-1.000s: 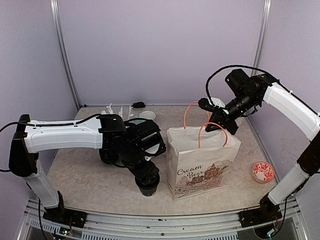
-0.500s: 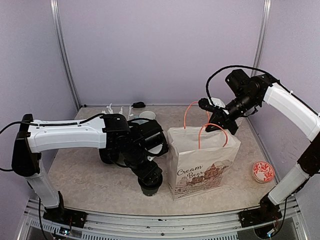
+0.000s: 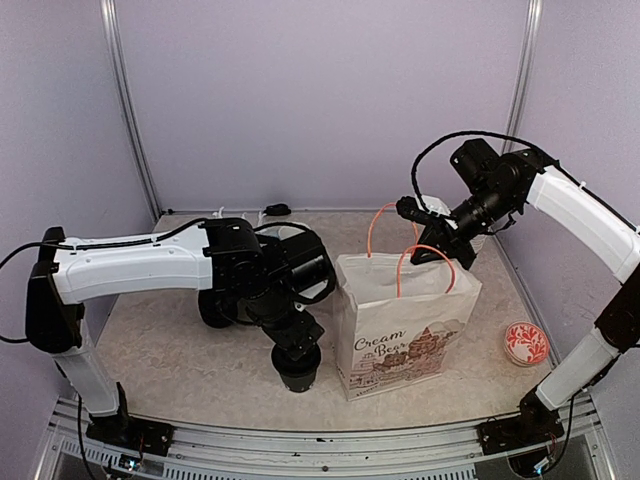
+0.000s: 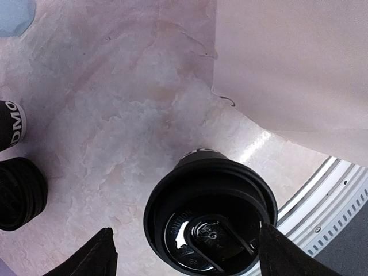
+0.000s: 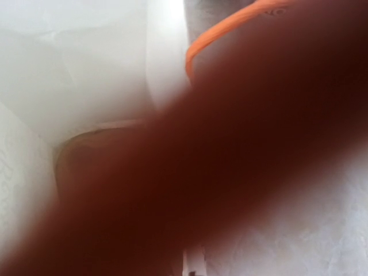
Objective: Pack the takeout coffee
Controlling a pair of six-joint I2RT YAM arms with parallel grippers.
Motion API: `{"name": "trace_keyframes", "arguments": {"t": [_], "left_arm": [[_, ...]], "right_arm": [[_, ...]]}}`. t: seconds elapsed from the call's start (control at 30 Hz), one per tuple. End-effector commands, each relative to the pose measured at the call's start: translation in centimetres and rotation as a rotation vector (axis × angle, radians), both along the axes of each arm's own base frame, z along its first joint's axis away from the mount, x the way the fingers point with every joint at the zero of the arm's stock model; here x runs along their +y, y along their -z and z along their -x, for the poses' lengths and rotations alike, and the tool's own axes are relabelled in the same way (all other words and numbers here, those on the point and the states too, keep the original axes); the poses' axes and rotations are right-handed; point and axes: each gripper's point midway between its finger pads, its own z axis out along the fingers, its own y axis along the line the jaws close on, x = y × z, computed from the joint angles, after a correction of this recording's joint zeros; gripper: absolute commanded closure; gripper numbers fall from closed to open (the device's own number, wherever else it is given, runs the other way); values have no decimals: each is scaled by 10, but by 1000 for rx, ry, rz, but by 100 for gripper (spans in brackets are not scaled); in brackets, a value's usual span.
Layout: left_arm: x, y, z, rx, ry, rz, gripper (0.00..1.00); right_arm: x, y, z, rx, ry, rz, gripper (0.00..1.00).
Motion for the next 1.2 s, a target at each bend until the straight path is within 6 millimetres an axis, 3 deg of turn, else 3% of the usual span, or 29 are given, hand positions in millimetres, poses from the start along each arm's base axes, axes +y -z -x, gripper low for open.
{"name": "trace_keyframes", "arguments": {"t": [0.0, 0.13, 0.73, 0.97, 1.17], "left_arm": [[-4, 2, 17, 55, 26, 32, 17], [-6, 13, 27, 95, 50, 21, 16], [-4, 35, 21, 89, 54, -40, 24], [10, 48, 17, 70, 42, -114, 23], [4, 42, 19, 60, 54, -84, 21]], "right_arm": [[4, -1, 10, 21, -18, -11, 100], [5, 0, 11, 22, -19, -8, 100], [5, 0, 14, 29, -17, -13, 100], [10, -2, 11, 41, 5, -20, 100], [12, -2, 2, 47, 35, -10, 100]]}}
